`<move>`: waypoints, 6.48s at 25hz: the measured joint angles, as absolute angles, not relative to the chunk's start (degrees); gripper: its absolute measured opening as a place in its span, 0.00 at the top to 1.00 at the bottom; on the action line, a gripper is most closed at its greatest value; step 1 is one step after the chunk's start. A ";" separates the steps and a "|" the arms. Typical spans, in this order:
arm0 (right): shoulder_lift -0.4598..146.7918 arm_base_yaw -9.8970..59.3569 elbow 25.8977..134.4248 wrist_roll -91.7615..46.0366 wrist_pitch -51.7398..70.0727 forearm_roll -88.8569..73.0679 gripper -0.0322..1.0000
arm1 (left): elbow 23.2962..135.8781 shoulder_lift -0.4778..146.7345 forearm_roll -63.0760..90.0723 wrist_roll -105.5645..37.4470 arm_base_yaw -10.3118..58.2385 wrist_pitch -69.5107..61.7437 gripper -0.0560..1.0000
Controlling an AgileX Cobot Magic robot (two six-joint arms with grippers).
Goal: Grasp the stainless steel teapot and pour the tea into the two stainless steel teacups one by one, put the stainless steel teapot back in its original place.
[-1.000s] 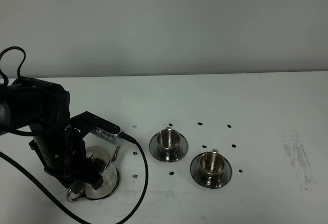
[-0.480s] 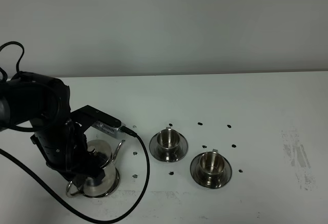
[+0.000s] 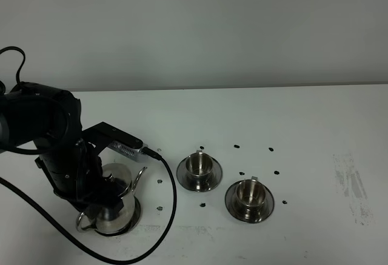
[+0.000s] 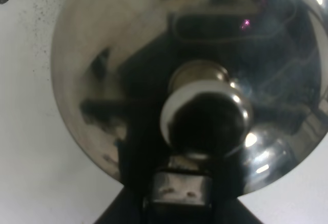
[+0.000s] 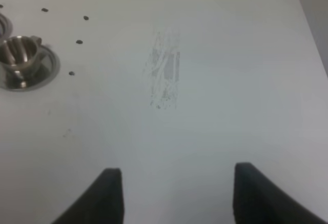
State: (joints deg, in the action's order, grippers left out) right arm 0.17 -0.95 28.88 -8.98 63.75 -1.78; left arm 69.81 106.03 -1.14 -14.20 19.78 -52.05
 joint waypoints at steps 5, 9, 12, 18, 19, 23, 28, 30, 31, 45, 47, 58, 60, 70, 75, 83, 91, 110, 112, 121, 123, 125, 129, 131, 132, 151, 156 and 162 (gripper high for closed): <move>0.17 -0.95 28.88 -8.98 63.75 -1.78 0.49 | 69.81 106.03 -1.14 -14.22 19.82 -51.62 0.70; 0.17 -0.95 28.88 -8.98 63.75 -1.78 0.49 | 69.88 105.55 -1.14 -14.36 19.82 -51.62 0.70; 0.17 -0.95 28.88 -8.98 63.75 -1.78 0.49 | 69.93 104.31 -1.14 -14.66 19.82 -51.62 0.70; 0.17 -0.95 28.88 -8.98 63.75 -1.78 0.49 | 70.91 102.33 -1.14 -16.95 19.82 -52.29 0.70; 0.17 -0.95 28.88 -8.98 63.75 -1.78 0.49 | 71.43 102.13 -1.14 -17.48 19.82 -52.70 0.70; 0.17 -0.95 28.88 -8.98 63.75 -1.78 0.49 | 73.92 102.01 -1.14 -21.63 19.82 -54.55 0.70; 0.17 -0.95 28.88 -8.98 63.75 -1.78 0.49 | 76.28 102.01 -1.09 -30.68 19.82 -57.03 0.70; 0.17 -0.95 28.88 -8.98 63.75 -1.78 0.49 | 76.68 102.01 -0.96 -35.04 19.71 -57.70 0.70; 0.17 -0.95 28.88 -8.98 63.75 -1.78 0.49 | 76.75 102.01 -0.91 -37.07 19.72 -57.77 0.70; 0.17 -0.95 28.88 -8.98 63.75 -1.78 0.49 | 81.50 101.97 2.99 -59.03 18.49 -61.52 0.70; 0.17 -0.95 28.88 -8.98 63.75 -1.78 0.49 | 82.41 101.97 3.05 -61.46 18.49 -62.01 0.70; 0.17 -0.95 28.88 -8.98 63.75 -1.78 0.49 | 83.54 101.97 2.81 -69.30 16.17 -62.65 0.70; 0.17 -0.95 28.88 -8.98 63.75 -1.78 0.49 | 83.54 101.97 3.14 -71.01 15.76 -62.07 0.70; 0.17 -0.95 28.88 -8.98 63.75 -1.78 0.49 | 83.54 101.97 3.98 -76.15 14.38 -57.83 0.70; 0.17 -0.95 28.88 -8.98 63.75 -1.78 0.49 | 83.63 102.18 4.05 -76.60 14.38 -56.07 0.70; 0.17 -0.95 28.88 -8.98 63.75 -1.78 0.49 | 88.47 106.47 3.97 -77.38 14.38 -55.60 0.70; 0.17 -0.95 28.88 -8.98 63.75 -1.78 0.49 | 96.21 113.31 4.03 -78.22 14.38 -56.27 0.70; 0.17 -0.95 28.88 -8.98 63.75 -1.78 0.49 | 109.19 122.94 1.50 -84.92 17.78 -59.27 0.70; 0.17 -0.95 28.88 -8.98 63.75 -1.78 0.49 | 109.19 122.94 1.21 -85.08 17.73 -59.39 0.70; 0.17 -0.95 28.88 -8.98 63.75 -1.78 0.49 | 109.19 122.97 -0.69 -89.01 17.73 -59.18 0.70; 0.17 -0.95 28.88 -8.98 63.75 -1.78 0.49 | 109.19 122.97 -1.45 -89.34 17.80 -58.66 0.70; 0.17 -0.95 28.88 -8.98 63.75 -1.78 0.49 | 109.19 122.97 -1.60 -89.94 18.14 -58.07 0.70; 0.17 -0.95 28.88 -8.98 63.75 -1.78 0.49 | 109.19 123.46 -1.54 -91.61 19.22 -57.35 0.70; 0.17 -0.95 28.88 -8.98 63.75 -1.78 0.49 | 109.19 124.10 -1.50 -91.94 19.53 -57.23 0.70; 0.17 -0.95 28.88 -8.98 63.75 -1.78 0.49 | 109.19 124.37 -1.50 -92.07 19.69 -57.10 0.70; 0.17 -0.95 28.88 -8.99 63.75 -1.78 0.49 | 109.19 125.24 -8.04 -92.58 21.20 -52.03 0.70; 0.17 -0.95 28.88 -8.99 63.75 -1.78 0.49 | 109.23 125.94 -8.29 -92.58 21.91 -51.90 0.70; 0.17 -0.95 28.88 -8.99 63.75 -1.78 0.49 | 109.23 126.95 -8.42 -92.58 22.84 -51.75 0.70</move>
State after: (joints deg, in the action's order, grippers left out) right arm 0.17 -0.95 28.88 -8.99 63.75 -1.78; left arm 109.23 126.95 -8.42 -92.58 22.84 -51.75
